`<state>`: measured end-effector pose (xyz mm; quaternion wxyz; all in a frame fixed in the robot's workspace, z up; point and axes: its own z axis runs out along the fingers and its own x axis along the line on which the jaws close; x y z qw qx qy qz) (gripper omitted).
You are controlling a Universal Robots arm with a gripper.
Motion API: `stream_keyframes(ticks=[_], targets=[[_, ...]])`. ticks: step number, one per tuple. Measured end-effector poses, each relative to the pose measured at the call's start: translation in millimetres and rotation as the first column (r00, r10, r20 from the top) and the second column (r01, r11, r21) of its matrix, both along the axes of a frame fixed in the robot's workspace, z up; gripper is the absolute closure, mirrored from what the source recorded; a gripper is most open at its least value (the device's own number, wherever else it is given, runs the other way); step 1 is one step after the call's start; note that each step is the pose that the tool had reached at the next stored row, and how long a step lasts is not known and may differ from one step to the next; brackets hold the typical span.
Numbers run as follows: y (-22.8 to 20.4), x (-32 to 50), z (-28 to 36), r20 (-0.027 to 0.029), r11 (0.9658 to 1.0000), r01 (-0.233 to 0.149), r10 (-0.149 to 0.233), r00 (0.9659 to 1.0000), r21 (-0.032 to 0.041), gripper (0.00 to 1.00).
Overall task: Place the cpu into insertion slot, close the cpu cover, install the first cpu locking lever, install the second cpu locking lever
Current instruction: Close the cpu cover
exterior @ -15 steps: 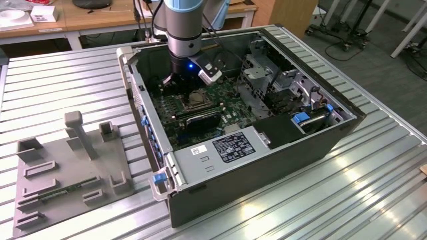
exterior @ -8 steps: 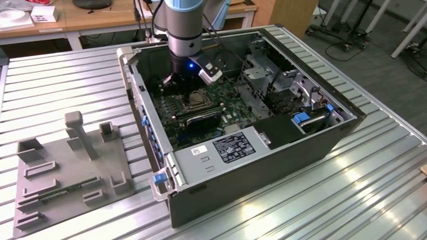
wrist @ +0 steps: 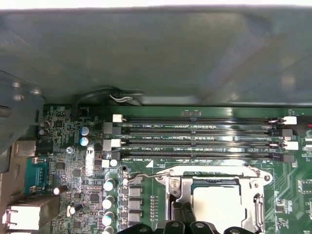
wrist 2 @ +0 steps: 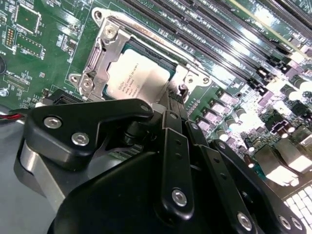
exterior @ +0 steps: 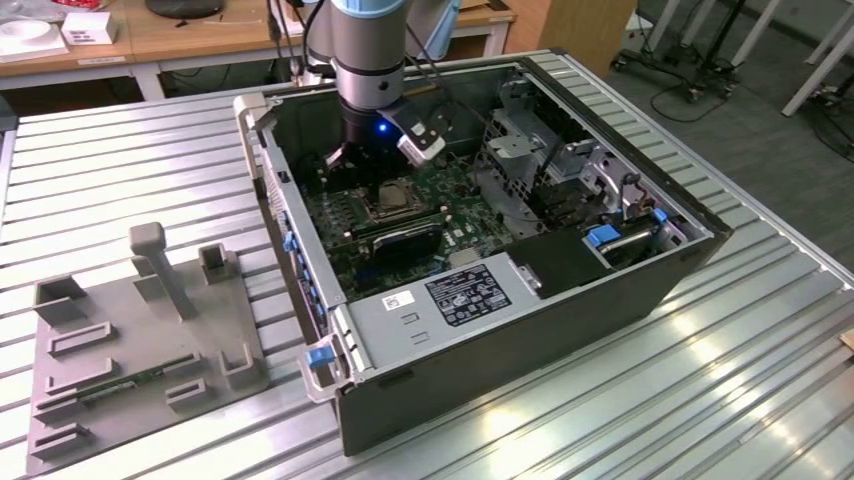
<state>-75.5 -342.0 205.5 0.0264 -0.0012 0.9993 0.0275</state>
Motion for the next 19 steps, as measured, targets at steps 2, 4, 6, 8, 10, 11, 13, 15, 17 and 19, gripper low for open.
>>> stream_keyframes(ticks=[2,4,6,8,10,11,13,15,17,19], targets=[[0.0,0.0,2.5,0.0001,1.0000,0.000,0.000,1.0000,0.0001,0.89],[0.0,0.0,5.6,0.0000,1.0000,0.000,0.000,1.0000,0.0000,0.89],[0.0,0.0,8.1,0.0000,1.0000,0.000,0.000,1.0000,-0.0001,0.89],[0.0,0.0,8.6,0.0002,1.0000,0.000,0.000,1.0000,0.0002,0.89],[0.0,0.2,8.7,0.0001,1.0000,0.000,0.000,1.0000,0.0002,0.89],[0.0,0.8,8.7,-0.0001,1.0000,0.000,0.000,1.0000,0.0000,0.89],[0.0,3.0,8.7,0.0000,1.0000,0.000,0.000,1.0000,0.0000,0.89],[0.0,6.7,8.7,-0.0001,1.0000,0.000,0.000,1.0000,-0.0001,0.89],[0.0,11.3,8.7,-0.0001,1.0000,0.000,0.000,1.0000,0.0000,0.89],[0.0,15.5,8.7,0.0000,1.0000,0.000,0.000,1.0000,0.0001,0.89]])
